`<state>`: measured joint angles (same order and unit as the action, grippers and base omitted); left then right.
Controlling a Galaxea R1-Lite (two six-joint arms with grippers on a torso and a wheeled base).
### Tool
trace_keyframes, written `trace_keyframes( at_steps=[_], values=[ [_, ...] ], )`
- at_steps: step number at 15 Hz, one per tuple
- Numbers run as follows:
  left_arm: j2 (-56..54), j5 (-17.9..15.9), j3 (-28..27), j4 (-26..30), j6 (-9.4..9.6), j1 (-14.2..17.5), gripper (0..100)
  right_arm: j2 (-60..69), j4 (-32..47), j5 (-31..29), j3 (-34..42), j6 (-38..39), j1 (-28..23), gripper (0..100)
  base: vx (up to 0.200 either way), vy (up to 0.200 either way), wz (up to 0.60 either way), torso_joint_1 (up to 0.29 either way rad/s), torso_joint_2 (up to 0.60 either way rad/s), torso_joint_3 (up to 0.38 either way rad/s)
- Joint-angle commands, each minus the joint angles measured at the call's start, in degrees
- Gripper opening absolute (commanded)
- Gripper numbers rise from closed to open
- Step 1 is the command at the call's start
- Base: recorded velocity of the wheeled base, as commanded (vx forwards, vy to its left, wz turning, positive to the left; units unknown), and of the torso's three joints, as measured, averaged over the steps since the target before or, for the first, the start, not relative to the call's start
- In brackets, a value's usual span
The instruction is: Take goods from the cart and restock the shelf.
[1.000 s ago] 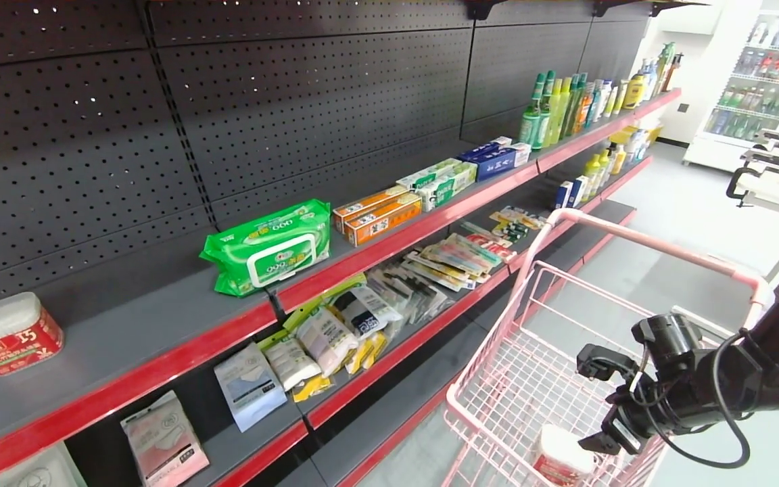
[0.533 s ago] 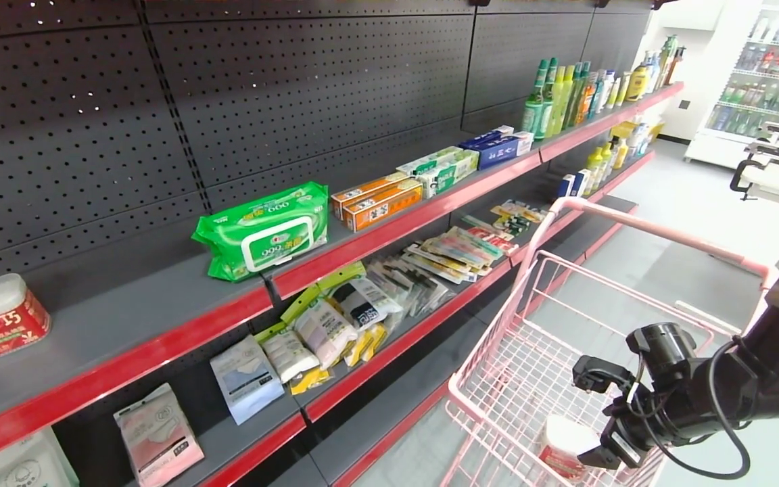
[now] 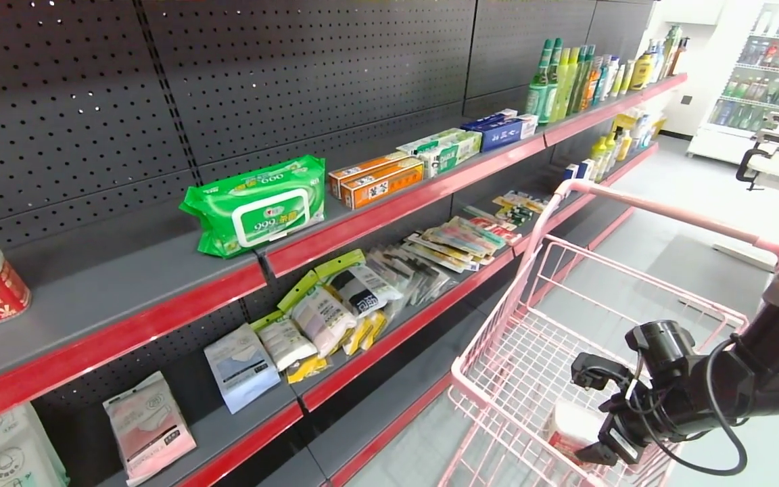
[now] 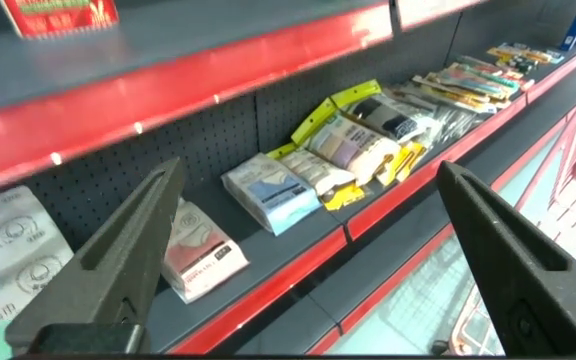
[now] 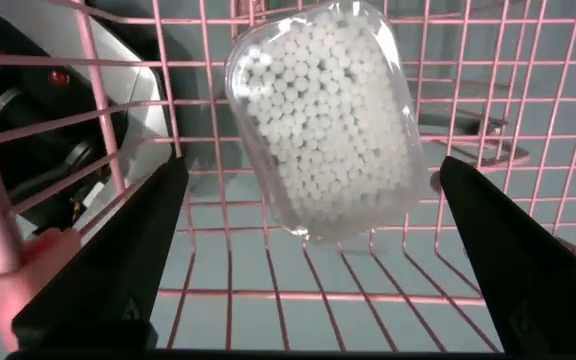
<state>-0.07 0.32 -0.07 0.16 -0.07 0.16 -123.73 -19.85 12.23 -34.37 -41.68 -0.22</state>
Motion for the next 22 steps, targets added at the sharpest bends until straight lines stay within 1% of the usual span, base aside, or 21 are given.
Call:
trace_keyframes(
  at_steps=[1,3,6,11,17,22],
  values=[
    [0.1,0.0,0.0,0.0,-0.01,0.0,100,0.1,0.0,1.0,-1.1,-0.7,-0.1,100,0.000,0.000,0.00,-0.222,0.52,0.290],
    [0.1,0.0,0.0,0.0,-0.01,0.0,100,-0.3,0.0,1.1,-2.3,-2.4,-0.4,100,0.000,0.000,0.00,-0.178,0.43,0.242],
    [0.1,0.0,0.0,-0.1,-0.01,0.0,100,-1.2,0.0,1.2,-3.6,-2.9,-0.7,100,0.000,0.000,0.00,-0.053,0.12,0.076],
    [0.1,0.0,0.0,-0.1,-0.01,0.0,100,-3.3,0.0,1.5,-3.5,-3.4,-0.7,100,0.000,0.000,0.00,0.000,0.00,0.000],
    [0.1,0.0,0.0,0.0,-0.01,0.0,100,-6.7,-0.1,2.0,-6.9,-3.8,-0.7,100,0.000,0.000,0.00,0.000,0.00,0.000],
    [0.1,0.0,0.1,0.0,-0.01,0.0,100,-9.0,-0.2,1.7,-7.8,-4.4,-0.7,100,0.000,0.000,0.00,0.000,0.00,0.000]
  ],
)
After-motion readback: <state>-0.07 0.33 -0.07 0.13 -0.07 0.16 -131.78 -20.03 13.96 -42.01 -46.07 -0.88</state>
